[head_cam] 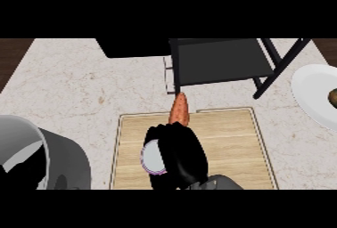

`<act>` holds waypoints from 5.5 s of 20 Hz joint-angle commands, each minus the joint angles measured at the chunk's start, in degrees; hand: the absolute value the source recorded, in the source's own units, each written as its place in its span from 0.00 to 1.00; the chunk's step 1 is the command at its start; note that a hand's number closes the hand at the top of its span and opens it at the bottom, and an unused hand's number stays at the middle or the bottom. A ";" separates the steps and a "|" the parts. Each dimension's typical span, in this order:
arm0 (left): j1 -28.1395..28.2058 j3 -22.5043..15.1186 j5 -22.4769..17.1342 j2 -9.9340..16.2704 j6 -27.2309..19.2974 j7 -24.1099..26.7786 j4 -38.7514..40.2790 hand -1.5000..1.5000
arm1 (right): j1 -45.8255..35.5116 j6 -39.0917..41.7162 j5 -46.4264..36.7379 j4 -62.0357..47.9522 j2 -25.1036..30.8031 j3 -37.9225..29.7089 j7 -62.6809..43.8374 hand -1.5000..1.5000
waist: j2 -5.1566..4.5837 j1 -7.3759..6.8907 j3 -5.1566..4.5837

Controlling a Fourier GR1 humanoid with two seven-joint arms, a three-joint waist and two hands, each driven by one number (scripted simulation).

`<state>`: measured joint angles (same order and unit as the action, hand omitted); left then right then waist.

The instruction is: Pick the can from the tray and place it in the tiered shelf

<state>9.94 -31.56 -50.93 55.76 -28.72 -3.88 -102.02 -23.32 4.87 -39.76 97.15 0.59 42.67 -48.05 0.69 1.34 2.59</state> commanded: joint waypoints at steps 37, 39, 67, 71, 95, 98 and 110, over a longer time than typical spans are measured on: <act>-10.73 -6.04 -5.92 -6.21 -1.87 6.94 10.34 0.50 | -47.26 18.28 8.84 -9.60 14.53 -46.69 -4.96 1.00 | -1.52 -0.12 -2.79; -11.03 -6.84 -5.15 -6.28 -3.55 7.42 9.81 0.50 | -46.78 19.62 10.35 -12.92 16.66 -48.03 -0.88 1.00 | -1.60 -0.37 -2.73; -15.27 -10.22 -7.89 -6.81 -3.00 9.03 13.79 0.50 | -51.08 7.31 2.65 -39.86 18.68 -46.98 22.67 1.00 | -1.56 -1.22 -2.75; -15.47 -9.99 -9.04 -5.69 -3.72 8.32 12.59 0.50 | -50.66 3.40 2.97 -41.51 17.85 -49.59 21.21 1.00 | -1.44 -0.92 -2.67; -15.87 -11.34 -10.56 -5.44 -5.80 9.23 12.39 0.50 | -54.59 -16.46 12.94 -43.80 24.09 -70.67 18.23 0.00 | -1.20 0.21 -2.65; -17.16 -10.99 -10.82 -6.12 -6.37 9.46 13.42 0.50 | -54.86 -18.49 13.55 -44.19 27.51 -73.60 17.24 0.00 | -1.32 0.79 -2.65; -15.37 -10.93 -11.91 -4.83 -4.11 11.77 14.10 0.50 | -46.53 -3.43 25.33 -46.79 41.66 -83.68 21.32 0.00 | -1.07 0.17 -2.57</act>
